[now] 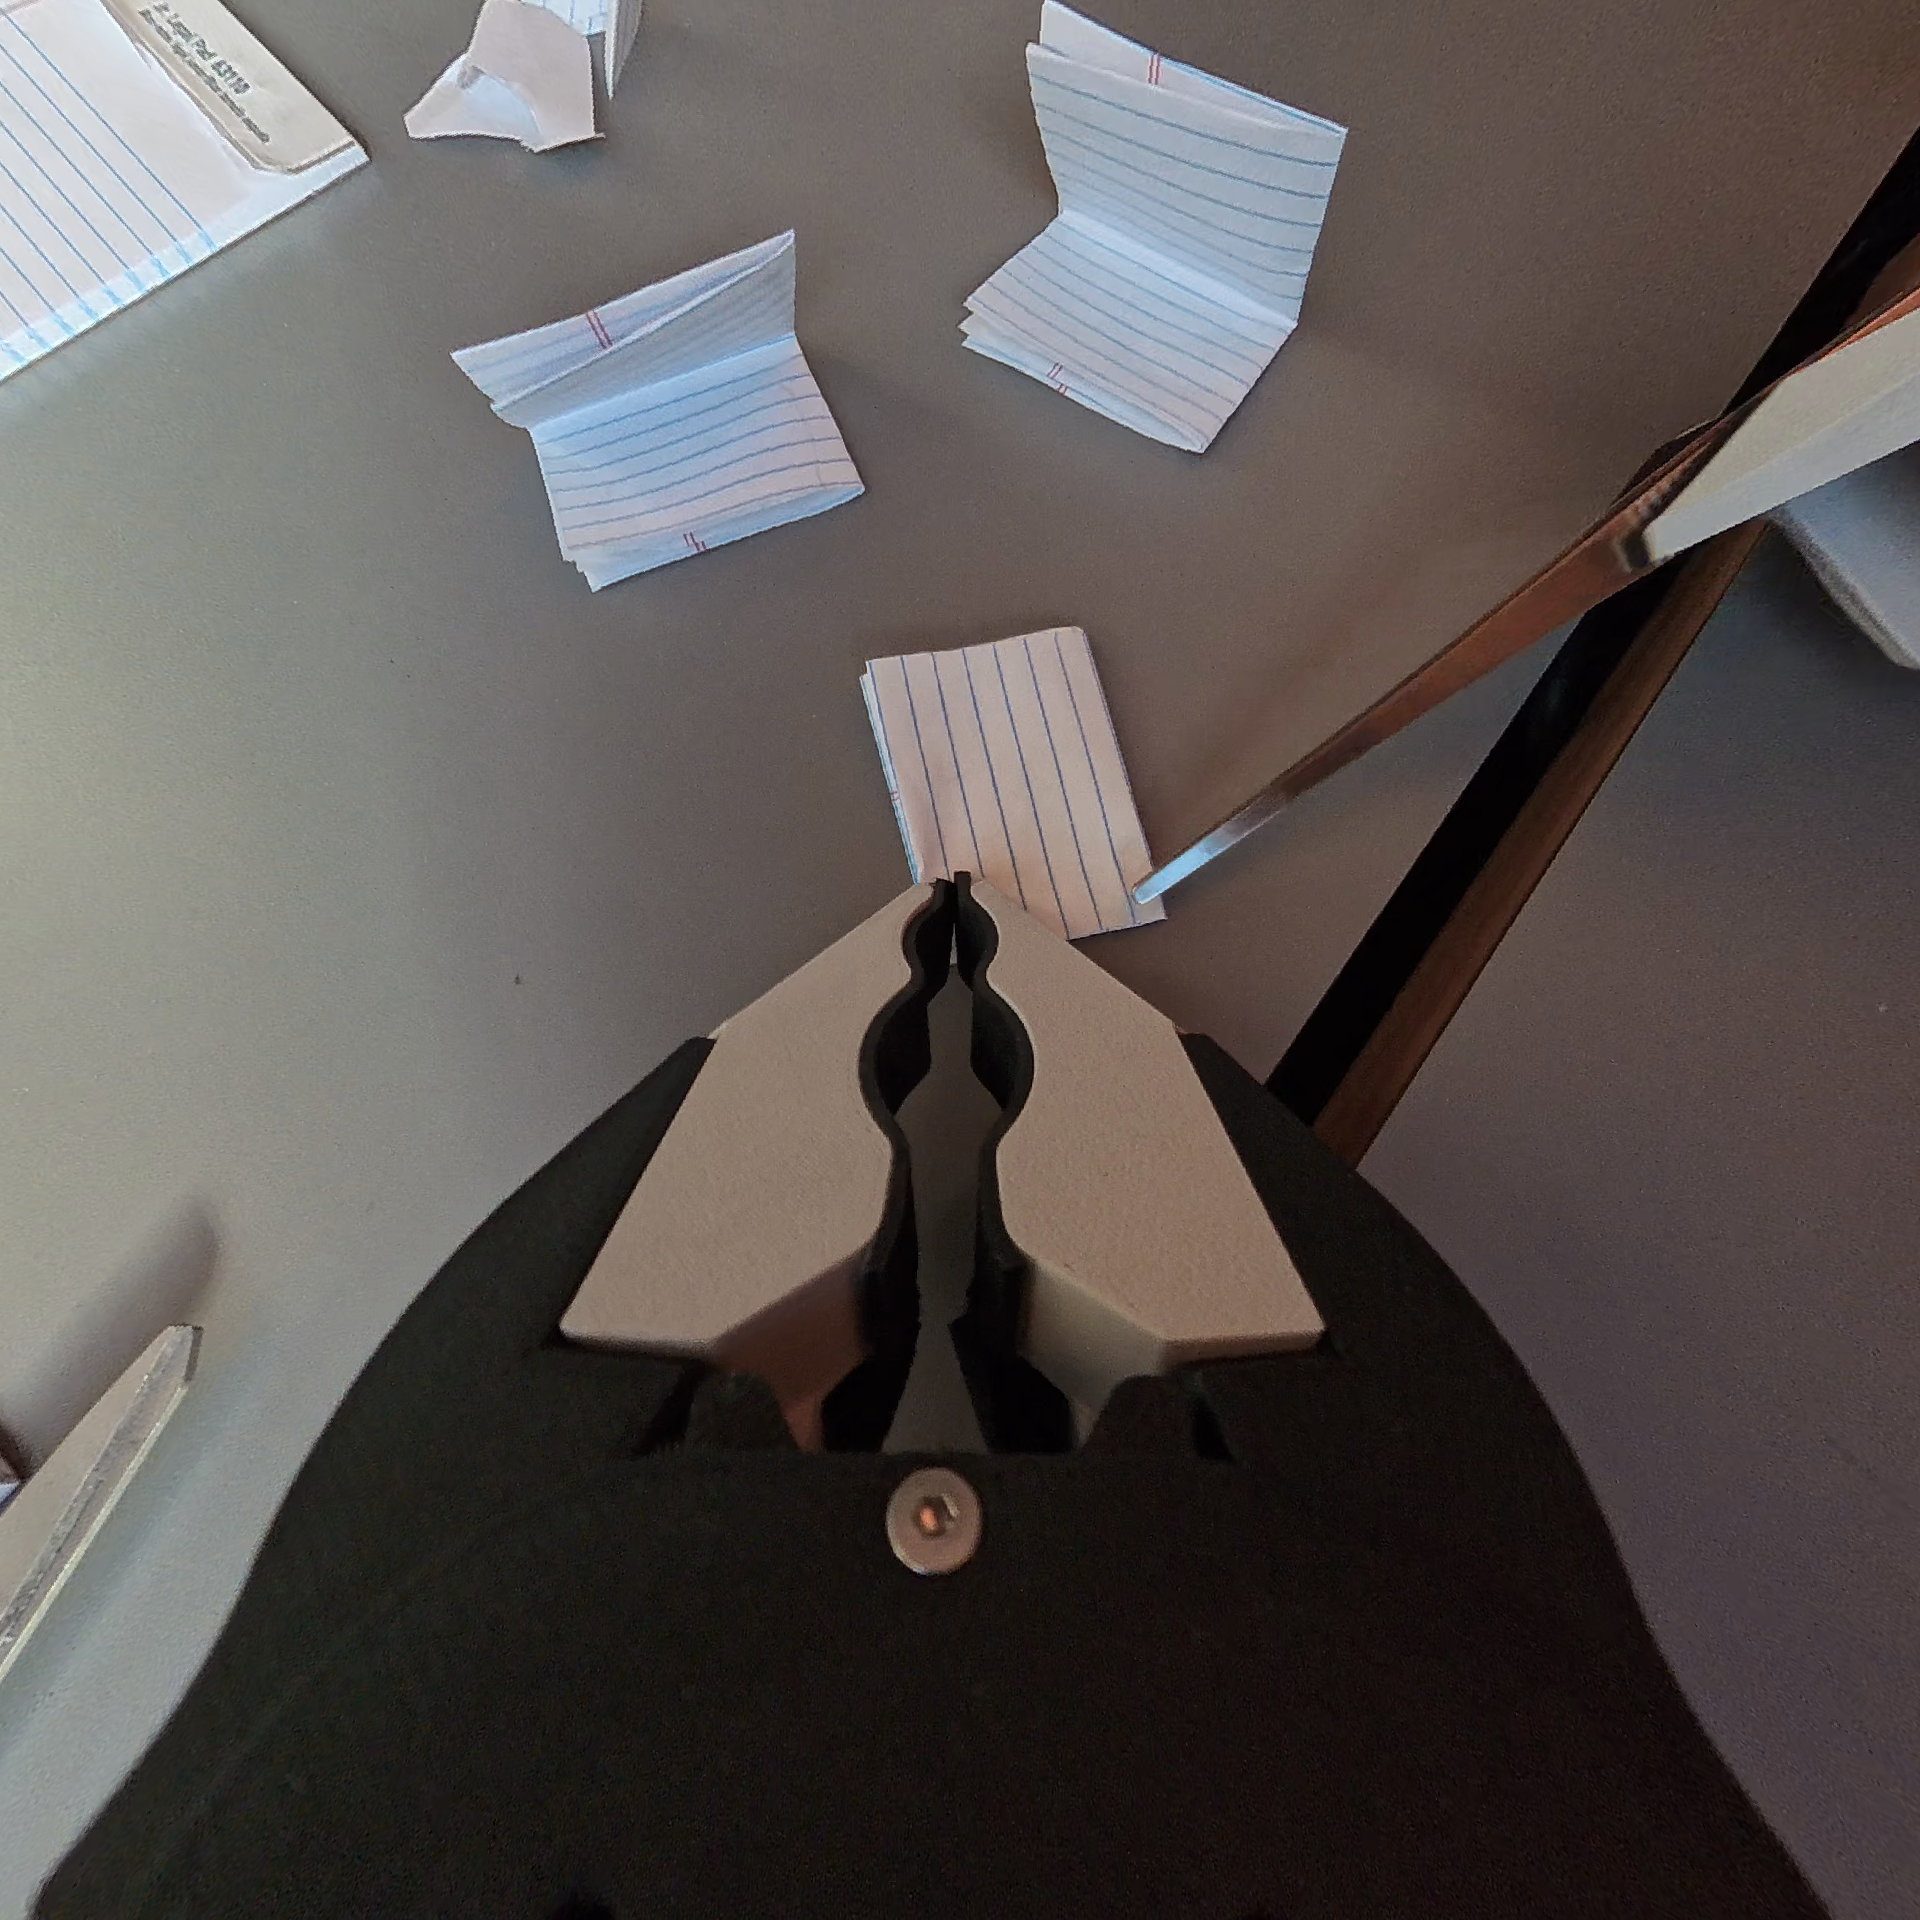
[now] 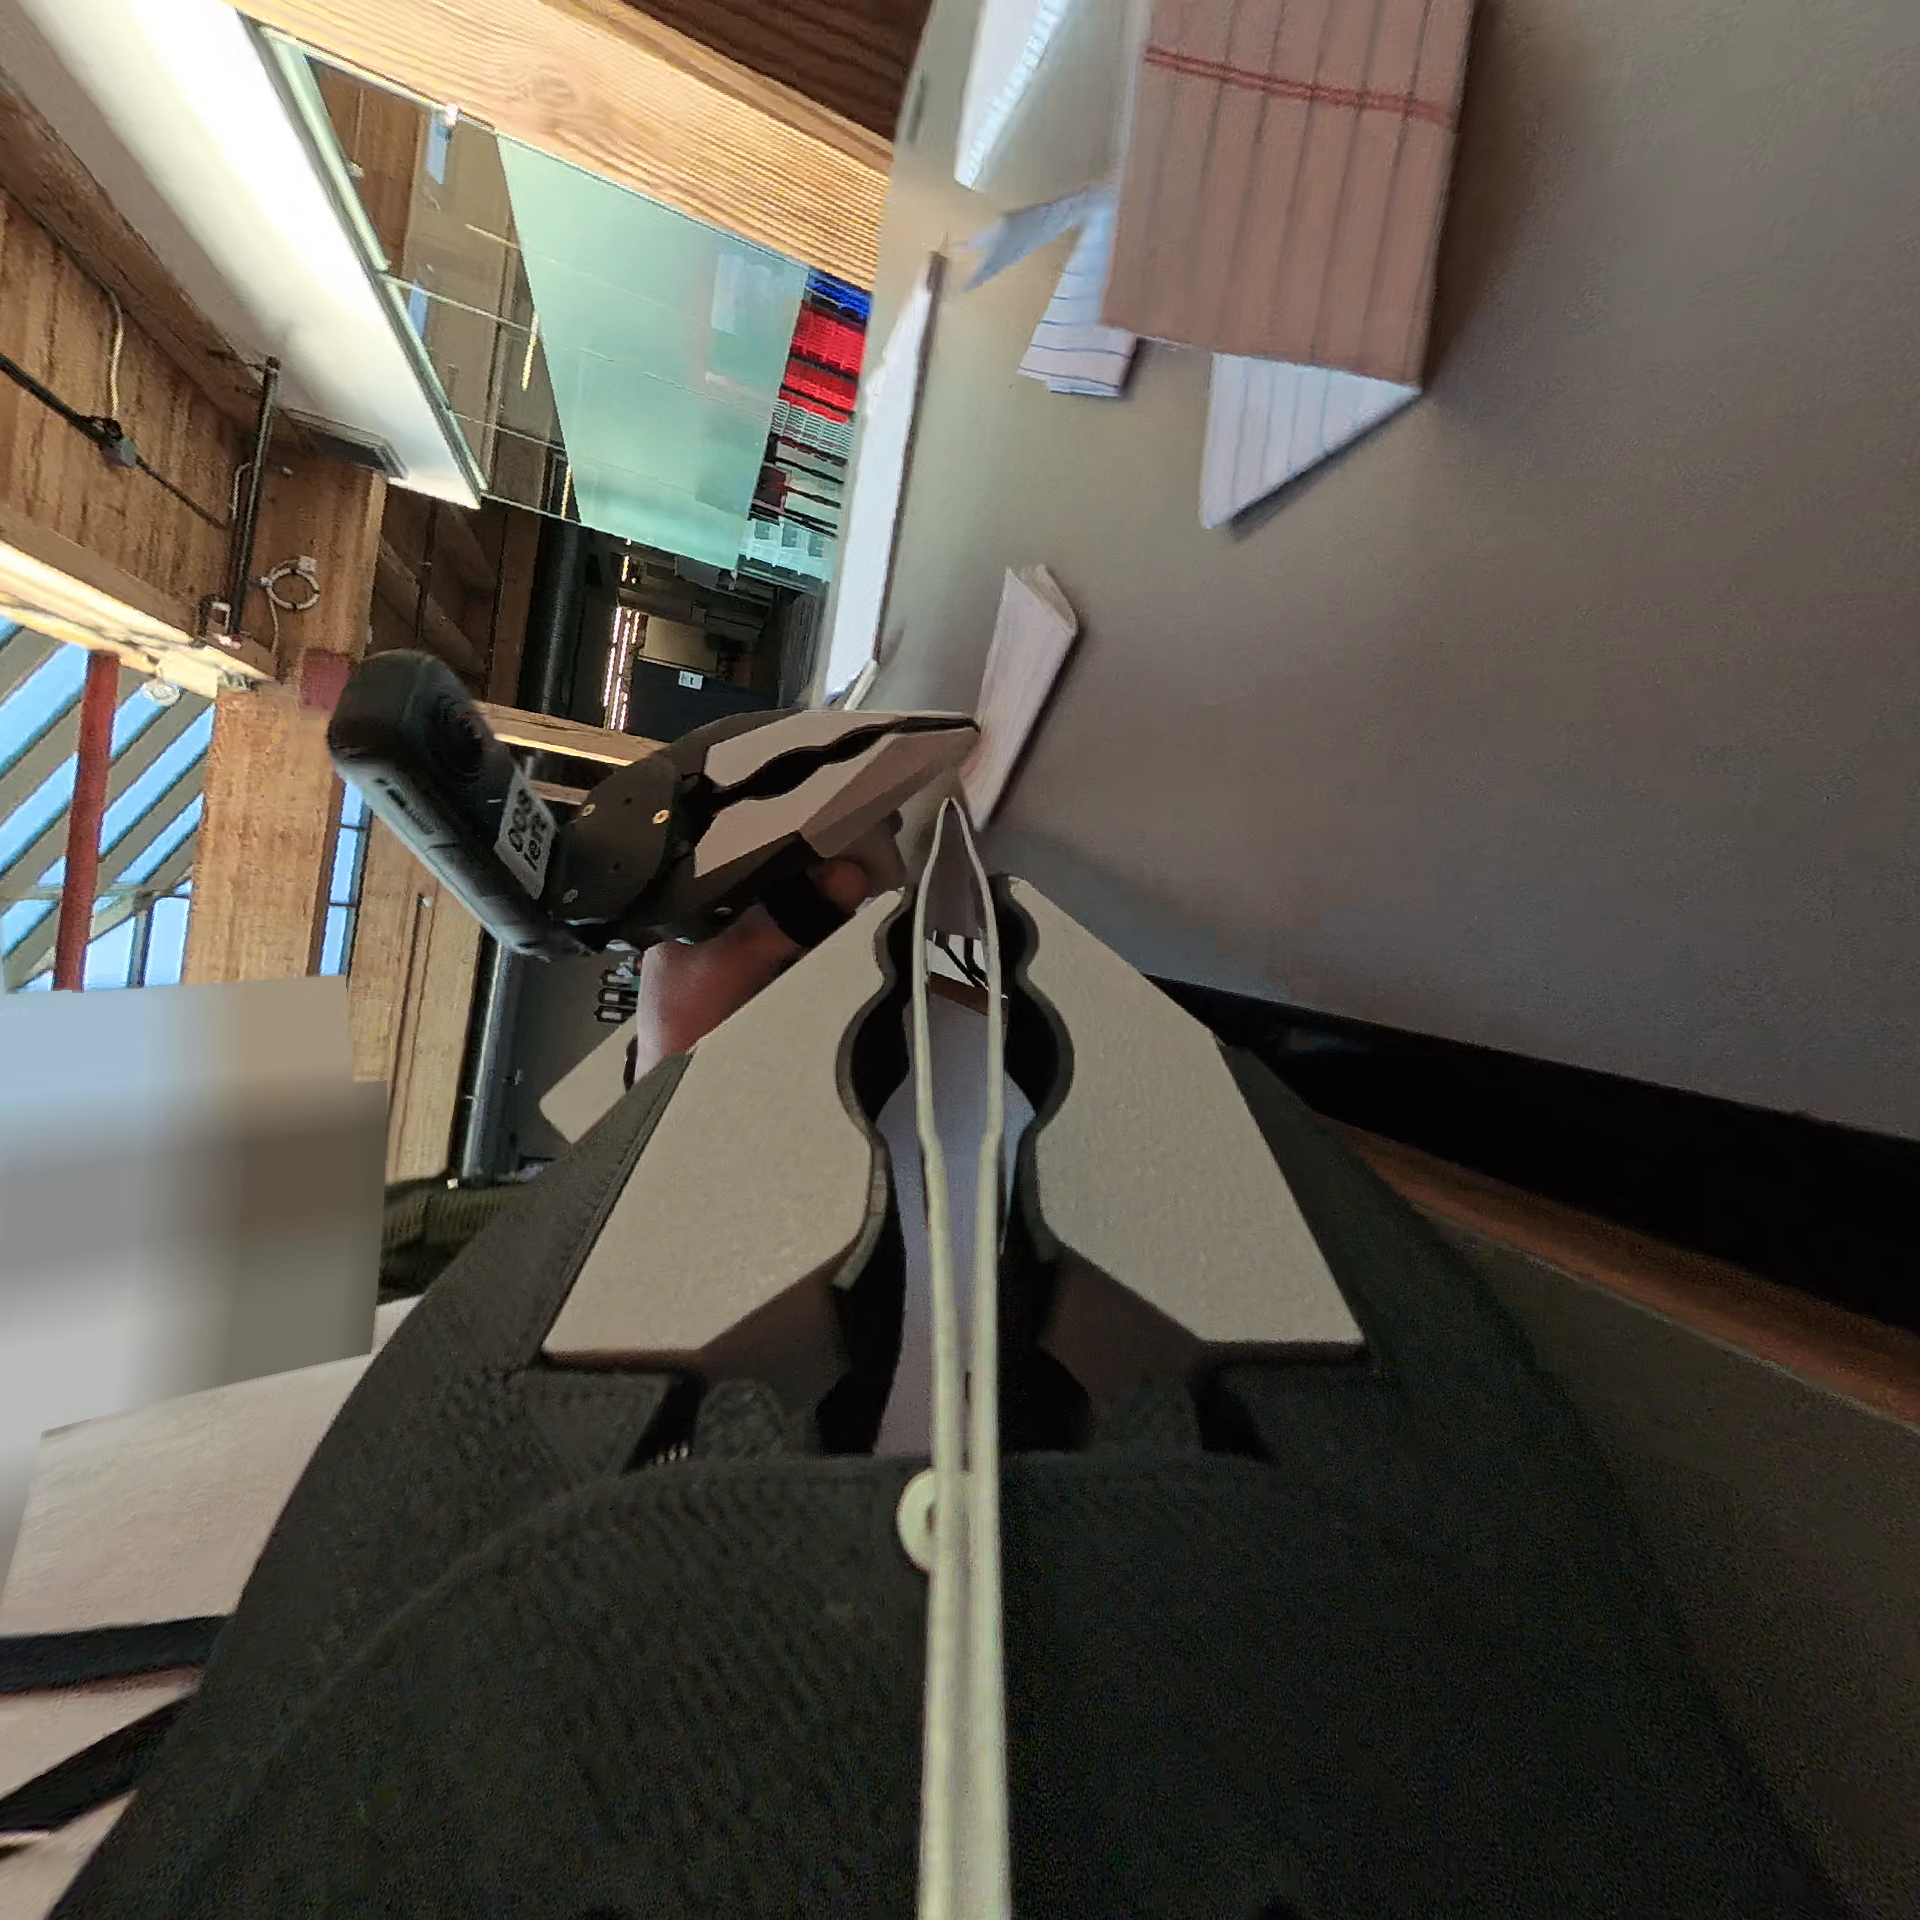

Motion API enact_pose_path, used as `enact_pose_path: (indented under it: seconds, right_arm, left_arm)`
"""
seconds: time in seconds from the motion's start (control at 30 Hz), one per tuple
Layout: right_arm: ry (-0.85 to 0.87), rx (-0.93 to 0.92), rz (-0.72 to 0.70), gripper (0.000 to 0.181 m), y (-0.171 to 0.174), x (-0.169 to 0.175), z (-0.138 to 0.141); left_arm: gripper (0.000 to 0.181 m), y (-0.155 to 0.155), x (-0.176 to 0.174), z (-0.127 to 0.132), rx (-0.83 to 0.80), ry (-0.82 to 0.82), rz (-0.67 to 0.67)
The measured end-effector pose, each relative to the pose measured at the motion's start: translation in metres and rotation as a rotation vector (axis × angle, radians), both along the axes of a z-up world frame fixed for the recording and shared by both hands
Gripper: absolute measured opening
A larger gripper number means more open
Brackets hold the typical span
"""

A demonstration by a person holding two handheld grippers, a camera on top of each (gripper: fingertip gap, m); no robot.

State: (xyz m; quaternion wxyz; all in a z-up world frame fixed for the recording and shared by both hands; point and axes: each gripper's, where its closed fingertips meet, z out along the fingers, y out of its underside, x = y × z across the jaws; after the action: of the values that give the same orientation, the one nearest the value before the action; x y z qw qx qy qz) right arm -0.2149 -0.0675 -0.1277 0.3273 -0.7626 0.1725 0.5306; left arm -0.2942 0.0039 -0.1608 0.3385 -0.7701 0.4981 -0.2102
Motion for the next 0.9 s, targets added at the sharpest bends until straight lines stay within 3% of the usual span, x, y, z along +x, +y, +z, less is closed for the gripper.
enact_pose_path:
  seconds: [0.1,0.17,0.23,0.3,0.37,0.47,0.57,0.67,0.77,0.9]
  right_arm:
    - [-0.087,0.189,0.054,0.012,-0.011,-0.008,0.032]
    - [-0.213,0.272,0.066,0.013,-0.024,-0.006,0.038]
    - [-0.316,0.312,0.055,0.013,-0.037,-0.001,0.035]
    - [-0.392,0.342,0.028,0.014,-0.043,0.008,0.032]
    - [-0.481,0.392,0.005,0.016,-0.040,0.021,0.032]
    - [-0.750,0.581,-0.025,0.016,-0.032,0.041,0.042]
    - [-1.089,0.688,-0.062,0.016,-0.030,0.067,0.048]
    - [-1.474,0.720,-0.098,0.015,-0.024,0.101,0.049]
    - [-1.860,0.667,-0.028,0.016,-0.008,0.129,0.036]
    - [-2.272,0.621,0.318,0.023,0.020,0.135,0.005]
  left_arm:
    - [0.000,-0.002,-0.004,0.008,-0.046,-0.077,0.030]
    - [0.003,0.006,-0.023,0.036,-0.003,-0.174,0.039]
    - [0.015,0.030,-0.071,0.070,0.175,-0.211,0.054]
    - [0.043,0.055,-0.127,0.084,0.275,-0.164,0.049]
    - [0.043,0.067,-0.167,0.068,0.176,-0.063,-0.042]
    - [0.041,0.081,-0.208,0.031,0.068,0.130,-0.156]
    - [0.041,0.083,-0.225,0.007,0.003,0.257,-0.236]
    - [0.032,0.084,-0.226,-0.001,-0.039,0.269,-0.270]
    - [0.029,0.086,-0.220,-0.001,-0.057,0.262,-0.282]
    - [0.023,0.086,-0.212,-0.001,-0.034,0.297,-0.307]
